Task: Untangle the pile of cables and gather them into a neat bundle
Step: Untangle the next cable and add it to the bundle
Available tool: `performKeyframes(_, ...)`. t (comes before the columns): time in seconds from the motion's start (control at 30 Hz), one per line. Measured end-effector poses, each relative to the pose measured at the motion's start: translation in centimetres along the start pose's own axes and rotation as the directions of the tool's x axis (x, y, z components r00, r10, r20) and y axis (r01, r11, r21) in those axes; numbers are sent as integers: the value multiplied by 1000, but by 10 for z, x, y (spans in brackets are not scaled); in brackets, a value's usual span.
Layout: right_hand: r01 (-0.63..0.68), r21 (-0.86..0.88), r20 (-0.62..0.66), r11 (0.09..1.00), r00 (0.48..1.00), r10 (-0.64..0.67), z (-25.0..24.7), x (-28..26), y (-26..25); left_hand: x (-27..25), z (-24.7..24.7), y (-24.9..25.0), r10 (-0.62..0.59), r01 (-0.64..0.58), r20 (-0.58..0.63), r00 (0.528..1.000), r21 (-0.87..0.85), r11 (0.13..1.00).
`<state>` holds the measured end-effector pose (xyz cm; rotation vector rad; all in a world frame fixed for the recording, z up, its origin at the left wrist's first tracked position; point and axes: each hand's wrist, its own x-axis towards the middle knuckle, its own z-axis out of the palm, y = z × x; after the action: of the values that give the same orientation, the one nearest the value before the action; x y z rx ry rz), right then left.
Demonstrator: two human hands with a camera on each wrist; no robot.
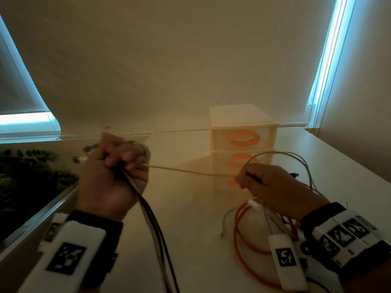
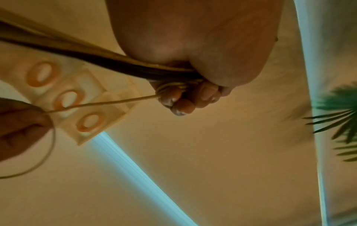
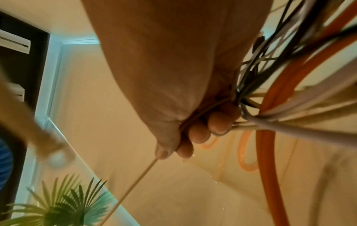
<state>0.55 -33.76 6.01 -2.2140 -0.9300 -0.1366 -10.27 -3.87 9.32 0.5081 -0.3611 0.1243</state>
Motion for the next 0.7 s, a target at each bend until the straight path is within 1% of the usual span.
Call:
performKeyframes(0.07,-28,-13,-53,1000,998,27,-1,0,5,-4,0,14,-30,36,110,993,-53,998)
performKeyframes(0.1,-46,-21,-76,999,996,45,1,1,7,-5,0,16,-74,81,146,987,-42,996)
performKeyframes(0.13,-64,-26,-98,998,993,61,2,2,10,-6,3,12,-147,151,182,972,-4,989)
performKeyframes(0.2,-100,-17,-162,995,982,96,6,4,11,-8,10,-5,-327,309,225,918,112,944)
performKeyframes(0.23,-122,0,-203,993,972,119,6,5,10,-9,14,-15,-408,371,241,881,183,910)
performKeyframes(0.27,-142,19,-241,990,960,142,7,5,10,-11,17,-26,-467,401,240,851,275,874)
performKeyframes(0.3,-150,35,-278,988,948,154,7,6,9,-14,18,-37,-515,407,221,828,394,824)
performKeyframes(0.33,-146,46,-310,988,938,153,7,6,8,-18,20,-49,-570,409,187,800,524,747)
performKeyframes(0.37,-126,63,-337,990,931,140,6,5,6,-21,22,-59,-630,430,129,765,626,651)
performKeyframes(0.4,-97,95,-356,991,926,125,5,5,3,-24,24,-68,-672,459,45,740,695,553)
performKeyframes(0.43,-60,146,-370,987,922,111,3,4,-1,-24,24,-75,-685,479,-34,728,741,471)
performKeyframes(0.47,-17,211,-376,977,922,97,0,2,-6,-24,23,-79,-674,489,-102,731,768,413)
performKeyframes(0.5,37,285,-370,958,926,75,-4,0,-14,-22,22,-81,-647,497,-154,747,776,389)
performKeyframes(0.53,96,367,-353,925,935,43,-8,-4,-21,-19,22,-82,-612,500,-182,770,767,402)
performKeyframes(0.6,189,484,-282,855,958,-52,-16,-11,-35,-12,20,-80,-514,494,-217,830,714,496)
performKeyframes(0.63,219,492,-239,843,965,-112,-19,-15,-40,-9,18,-78,-453,477,-232,861,680,557)
performKeyframes(0.7,265,434,-140,861,964,-226,-18,-19,-47,-4,15,-76,-320,412,-263,910,638,651)
